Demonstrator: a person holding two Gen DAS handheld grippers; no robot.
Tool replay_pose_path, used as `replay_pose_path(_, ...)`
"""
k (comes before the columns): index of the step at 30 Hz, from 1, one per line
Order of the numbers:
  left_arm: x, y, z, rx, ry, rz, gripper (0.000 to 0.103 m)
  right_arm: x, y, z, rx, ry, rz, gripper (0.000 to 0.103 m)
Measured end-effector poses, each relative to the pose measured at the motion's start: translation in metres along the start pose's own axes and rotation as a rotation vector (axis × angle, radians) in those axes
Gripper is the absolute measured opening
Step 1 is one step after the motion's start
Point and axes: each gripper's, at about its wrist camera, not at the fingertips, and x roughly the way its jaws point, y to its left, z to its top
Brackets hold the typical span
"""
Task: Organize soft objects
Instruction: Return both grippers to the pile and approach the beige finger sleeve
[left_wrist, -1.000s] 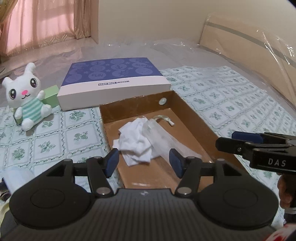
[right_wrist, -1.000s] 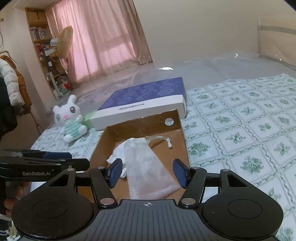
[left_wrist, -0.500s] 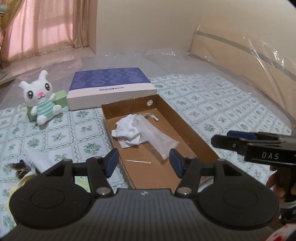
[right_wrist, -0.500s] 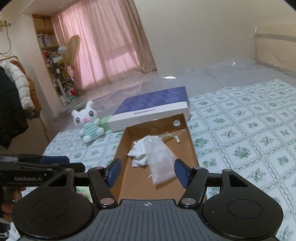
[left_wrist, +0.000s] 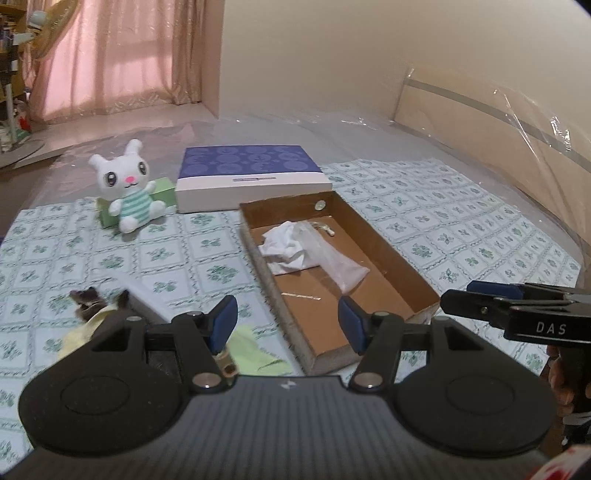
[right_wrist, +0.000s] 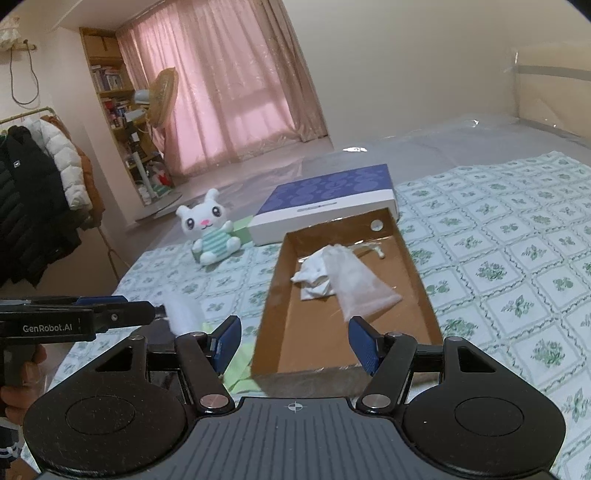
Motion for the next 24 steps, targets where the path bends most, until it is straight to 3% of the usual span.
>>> replay_pose_path(5, -0.023, 0.015, -0.022, -0.054, -0.007, 0.014, 0.058, -0.007, 0.018, -0.013, -0.018, -0.001, 0.012, 0.064)
replay_pose_path(12, -0.049, 0.046, -0.055, -0.142, -0.005, 0.093, 0.058, -0.008, 0.045, -0.034, -0.037, 0.01, 0.035, 0.064)
replay_pose_path(24, -0.07, 0.075, -0.097, -0.179, 0.004, 0.228, 0.06, 0.014, 0.075, -0.065, -0.094, 0.08, 0.061, 0.064)
